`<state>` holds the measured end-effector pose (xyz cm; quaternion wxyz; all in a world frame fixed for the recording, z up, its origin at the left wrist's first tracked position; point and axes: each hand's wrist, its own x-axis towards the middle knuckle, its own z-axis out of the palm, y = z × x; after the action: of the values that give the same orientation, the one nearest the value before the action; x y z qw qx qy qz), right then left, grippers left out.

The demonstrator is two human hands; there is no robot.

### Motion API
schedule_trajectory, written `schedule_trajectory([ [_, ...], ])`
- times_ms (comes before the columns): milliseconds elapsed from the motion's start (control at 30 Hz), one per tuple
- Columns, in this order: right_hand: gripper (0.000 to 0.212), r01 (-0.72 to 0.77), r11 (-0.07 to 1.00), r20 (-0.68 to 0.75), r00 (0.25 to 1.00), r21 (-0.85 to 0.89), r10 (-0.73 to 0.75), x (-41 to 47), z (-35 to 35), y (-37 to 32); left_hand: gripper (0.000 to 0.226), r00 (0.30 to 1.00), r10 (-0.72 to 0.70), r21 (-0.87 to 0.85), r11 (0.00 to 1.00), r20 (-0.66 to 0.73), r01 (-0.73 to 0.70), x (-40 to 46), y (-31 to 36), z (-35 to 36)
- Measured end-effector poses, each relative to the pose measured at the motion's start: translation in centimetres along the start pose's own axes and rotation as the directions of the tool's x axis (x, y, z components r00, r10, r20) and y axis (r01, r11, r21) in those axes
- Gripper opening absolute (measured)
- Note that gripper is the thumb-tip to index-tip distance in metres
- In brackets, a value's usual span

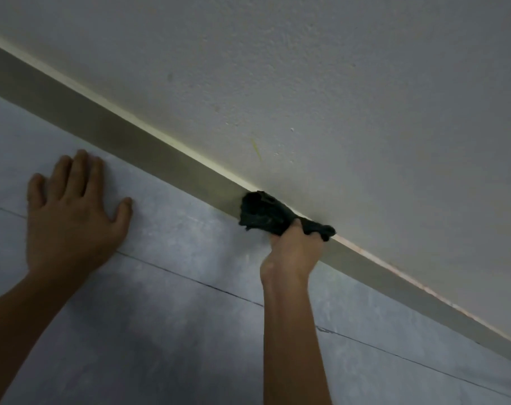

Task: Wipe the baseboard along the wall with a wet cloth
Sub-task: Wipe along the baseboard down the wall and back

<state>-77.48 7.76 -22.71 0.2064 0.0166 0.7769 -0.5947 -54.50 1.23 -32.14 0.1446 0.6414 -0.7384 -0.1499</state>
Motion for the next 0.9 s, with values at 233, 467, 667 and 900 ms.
schedule_trajectory([
  [233,0.02,-0.084,0.942,0.022,0.995,-0.324,0.097,-0.2,-0.4,2.3,0.085,0.999,0.011,-0.005,1.0,0.034,-0.01,0.2,-0.7,0.6],
  [467,0.047,0.059,0.352,-0.007,0.983,-0.934,-0.183,3.4,-5.9,3.0,0.082,1.0,0.012,-0.011,1.0,-0.01,-0.012,0.3,-0.2,0.2],
  [667,0.038,0.279,0.098,0.255,0.946,-0.955,-0.199,0.7,-2.7,3.9,0.082,1.0,0.016,0.017,1.0,-0.007,-0.016,0.2,-0.5,0.7],
  [900,0.054,0.772,0.159,0.762,0.634,-0.615,-0.13,-1.2,-1.4,4.4,0.081,1.0,0.005,0.017,1.0,-0.008,-0.005,-0.3,0.5,-0.2],
])
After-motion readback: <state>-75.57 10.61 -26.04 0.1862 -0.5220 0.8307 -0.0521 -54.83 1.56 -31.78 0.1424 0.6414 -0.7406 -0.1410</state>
